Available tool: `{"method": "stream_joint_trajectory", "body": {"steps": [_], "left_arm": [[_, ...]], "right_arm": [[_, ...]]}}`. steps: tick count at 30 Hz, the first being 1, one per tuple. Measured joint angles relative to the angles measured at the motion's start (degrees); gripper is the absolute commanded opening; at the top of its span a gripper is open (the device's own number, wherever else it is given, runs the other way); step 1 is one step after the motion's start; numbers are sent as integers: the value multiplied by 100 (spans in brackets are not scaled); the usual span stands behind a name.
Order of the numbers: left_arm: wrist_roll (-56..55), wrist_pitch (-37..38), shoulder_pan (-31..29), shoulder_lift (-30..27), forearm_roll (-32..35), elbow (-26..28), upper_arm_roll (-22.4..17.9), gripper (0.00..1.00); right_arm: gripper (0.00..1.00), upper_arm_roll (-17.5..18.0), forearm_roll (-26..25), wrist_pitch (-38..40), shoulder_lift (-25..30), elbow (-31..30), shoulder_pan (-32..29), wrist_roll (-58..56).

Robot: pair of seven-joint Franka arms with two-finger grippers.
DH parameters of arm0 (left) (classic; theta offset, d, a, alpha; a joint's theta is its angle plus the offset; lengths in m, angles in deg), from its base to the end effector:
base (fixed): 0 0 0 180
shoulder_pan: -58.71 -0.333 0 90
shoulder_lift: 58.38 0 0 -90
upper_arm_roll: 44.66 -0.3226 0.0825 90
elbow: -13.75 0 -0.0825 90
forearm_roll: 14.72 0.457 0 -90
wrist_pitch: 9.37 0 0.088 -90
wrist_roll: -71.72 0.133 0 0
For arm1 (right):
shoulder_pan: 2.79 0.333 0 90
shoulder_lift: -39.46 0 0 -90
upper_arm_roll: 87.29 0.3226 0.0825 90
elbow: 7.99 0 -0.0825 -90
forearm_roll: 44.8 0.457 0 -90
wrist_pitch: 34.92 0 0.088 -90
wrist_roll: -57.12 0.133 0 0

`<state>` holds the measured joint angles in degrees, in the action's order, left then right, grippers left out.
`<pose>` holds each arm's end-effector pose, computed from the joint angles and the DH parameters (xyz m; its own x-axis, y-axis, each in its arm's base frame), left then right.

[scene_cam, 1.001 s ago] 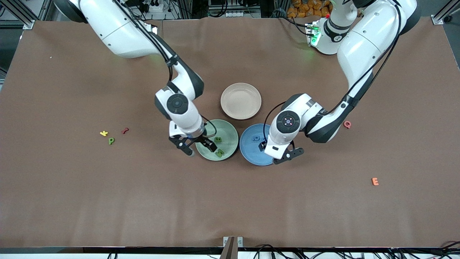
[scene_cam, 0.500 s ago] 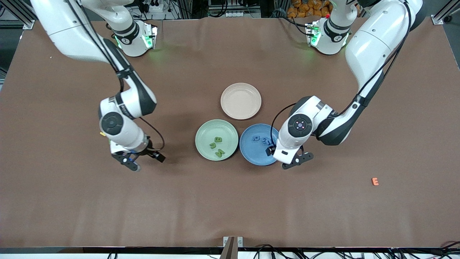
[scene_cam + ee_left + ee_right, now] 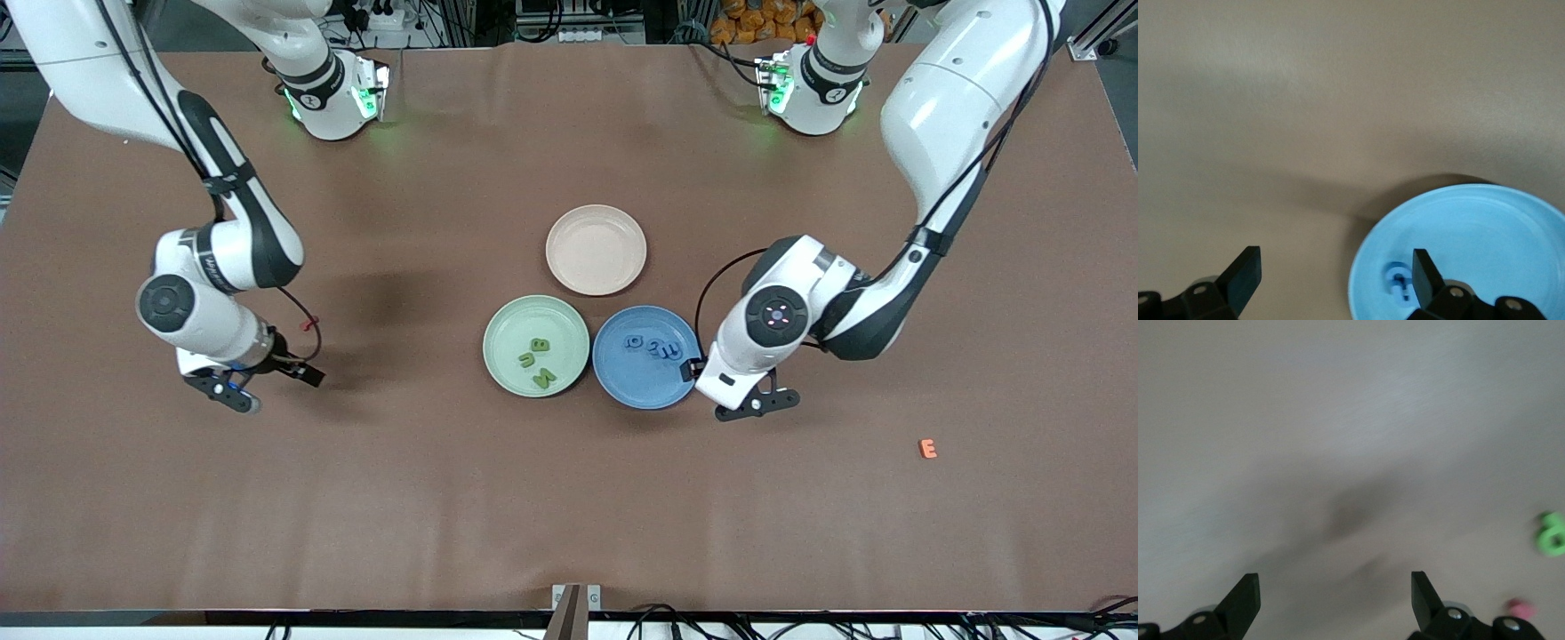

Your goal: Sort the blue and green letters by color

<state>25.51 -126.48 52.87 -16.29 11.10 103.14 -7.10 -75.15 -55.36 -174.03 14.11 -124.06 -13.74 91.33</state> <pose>0.6790 -0.3190 0.2117 0.9871 0.1358 -0.0845 0.1339 -0.9906 -0.0272 0.6466 0.0131 0.1532 0.8987 -0.4384 -0.0075 -0.4379 -0.8983 0.0372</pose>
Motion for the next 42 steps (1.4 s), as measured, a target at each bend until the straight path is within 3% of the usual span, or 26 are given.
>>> {"method": "stream_joint_trajectory", "body": {"steps": [11,18,24,31,35,37,42], "left_arm": [[2269,117,-97,-696,-1139,265,-626,100],[3667,311,218,-1342,-1936,549,-1384,100],[4688,911,342,-2129,-2331,781,-1996,100],[4884,1654,342,-3047,-2384,841,-2304,100],[4883,1959,346,-3560,-2386,853,-2409,100],[4883,2026,357,-3799,-2387,865,-2486,100],[4954,2048,386,-4194,-2387,874,-2833,100]], "right_arm": [[100,-3,-146,-346,254,-594,-214,-207],[100,-6,-202,-472,349,-917,-267,-210],[100,-7,-325,-611,399,-1070,-347,-218],[99,-11,-341,-738,399,-1126,-393,-228],[89,-11,-341,-792,396,-1142,-395,-230],[80,-11,-343,-828,394,-1159,-397,-231],[77,-11,-370,-867,384,-1200,-410,-233]]}}
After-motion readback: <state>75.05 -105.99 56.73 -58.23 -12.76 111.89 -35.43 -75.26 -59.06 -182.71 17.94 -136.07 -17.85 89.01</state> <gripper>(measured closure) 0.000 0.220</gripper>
